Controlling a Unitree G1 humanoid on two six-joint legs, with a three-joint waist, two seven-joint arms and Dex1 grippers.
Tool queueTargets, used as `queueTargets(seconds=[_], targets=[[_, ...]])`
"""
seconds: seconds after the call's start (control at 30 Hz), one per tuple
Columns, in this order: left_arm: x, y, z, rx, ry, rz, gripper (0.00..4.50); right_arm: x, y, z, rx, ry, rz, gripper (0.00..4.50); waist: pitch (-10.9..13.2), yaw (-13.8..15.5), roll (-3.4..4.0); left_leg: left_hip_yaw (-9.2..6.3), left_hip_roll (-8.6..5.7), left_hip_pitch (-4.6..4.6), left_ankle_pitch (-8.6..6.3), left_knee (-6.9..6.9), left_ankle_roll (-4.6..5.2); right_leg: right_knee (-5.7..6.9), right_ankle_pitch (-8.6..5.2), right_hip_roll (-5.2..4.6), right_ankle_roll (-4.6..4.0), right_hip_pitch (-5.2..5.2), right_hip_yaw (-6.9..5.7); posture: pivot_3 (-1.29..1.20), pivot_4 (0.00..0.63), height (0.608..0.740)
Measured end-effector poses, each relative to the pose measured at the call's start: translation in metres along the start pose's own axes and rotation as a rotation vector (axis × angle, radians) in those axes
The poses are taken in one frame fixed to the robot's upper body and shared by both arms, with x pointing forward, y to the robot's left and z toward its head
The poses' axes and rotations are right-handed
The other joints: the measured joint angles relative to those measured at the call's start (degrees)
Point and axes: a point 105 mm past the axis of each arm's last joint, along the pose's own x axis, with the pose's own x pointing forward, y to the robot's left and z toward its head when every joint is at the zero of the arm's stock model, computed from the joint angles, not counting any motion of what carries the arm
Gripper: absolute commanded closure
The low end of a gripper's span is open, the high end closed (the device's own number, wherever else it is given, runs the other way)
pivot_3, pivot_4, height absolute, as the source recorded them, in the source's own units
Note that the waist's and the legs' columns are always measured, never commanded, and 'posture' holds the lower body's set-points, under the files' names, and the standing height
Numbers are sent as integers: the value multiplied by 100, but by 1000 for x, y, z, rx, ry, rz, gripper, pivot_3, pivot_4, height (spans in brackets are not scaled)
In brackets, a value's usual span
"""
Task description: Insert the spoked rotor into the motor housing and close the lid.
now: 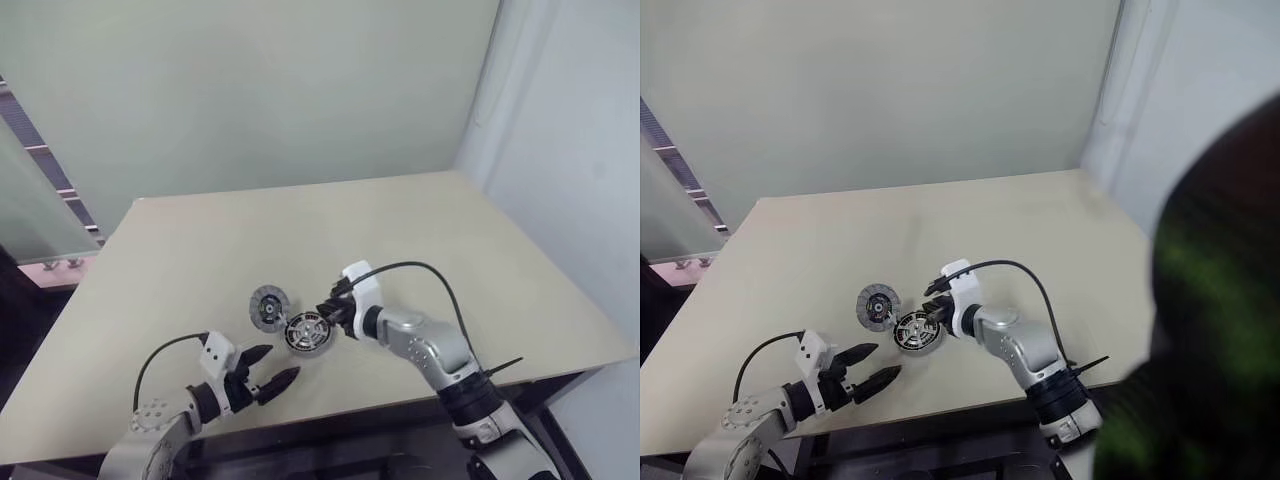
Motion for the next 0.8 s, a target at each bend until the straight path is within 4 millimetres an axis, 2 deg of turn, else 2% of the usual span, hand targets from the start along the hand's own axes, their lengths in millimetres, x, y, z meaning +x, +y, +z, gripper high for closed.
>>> queueTargets(seconds=[0.03,0.1,0.2,0.37,0.43,0.47,0.67,0.73,0.8], targets=[[0,1,0,1,0,1,0,3,4,1,-15,-17,15,4373,0,0,0,0,0,1,0,0,0,0,0,0,0,1,0,0,0,740],[-1,3,2,2,-4,9,0,10,8,3,-37,-55,30,4445,-1,-2,-2,1,0,6,0,2,-1,1,0,0,0,3,0,0,0,740],[-4,7,4,5,-10,29,0,22,10,-5,-53,-70,30,4445,-2,-2,-3,2,0,8,1,5,-2,6,1,0,-1,3,1,0,0,740],[-10,15,6,11,-16,66,0,41,9,-37,-98,22,20,4445,-3,4,-7,0,-4,13,1,6,-3,26,1,-1,-3,1,4,0,0,740],[-12,16,6,10,-15,75,0,42,6,-53,-121,73,13,4445,-3,3,-7,1,-6,16,1,6,-3,34,0,-2,-3,0,9,0,0,740],[-13,16,5,7,-13,76,0,43,6,-55,-130,69,18,4445,-3,0,-7,3,-7,18,1,7,-3,38,0,-2,-3,-1,11,0,0,740],[-14,15,4,7,-12,81,0,40,5,-55,-131,69,49,4445,-5,0,-10,1,-2,43,6,12,-9,58,-1,1,-5,11,8,0,0,740],[-13,15,4,7,-12,81,0,34,4,-45,-155,67,77,4445,-4,-1,-10,1,0,44,6,20,-9,62,-2,2,-5,11,7,0,0,740],[-13,15,4,7,-12,81,0,28,2,-30,-220,71,105,4069,-4,0,-10,2,0,44,6,26,-10,63,-2,2,-6,13,6,0,0,740]])
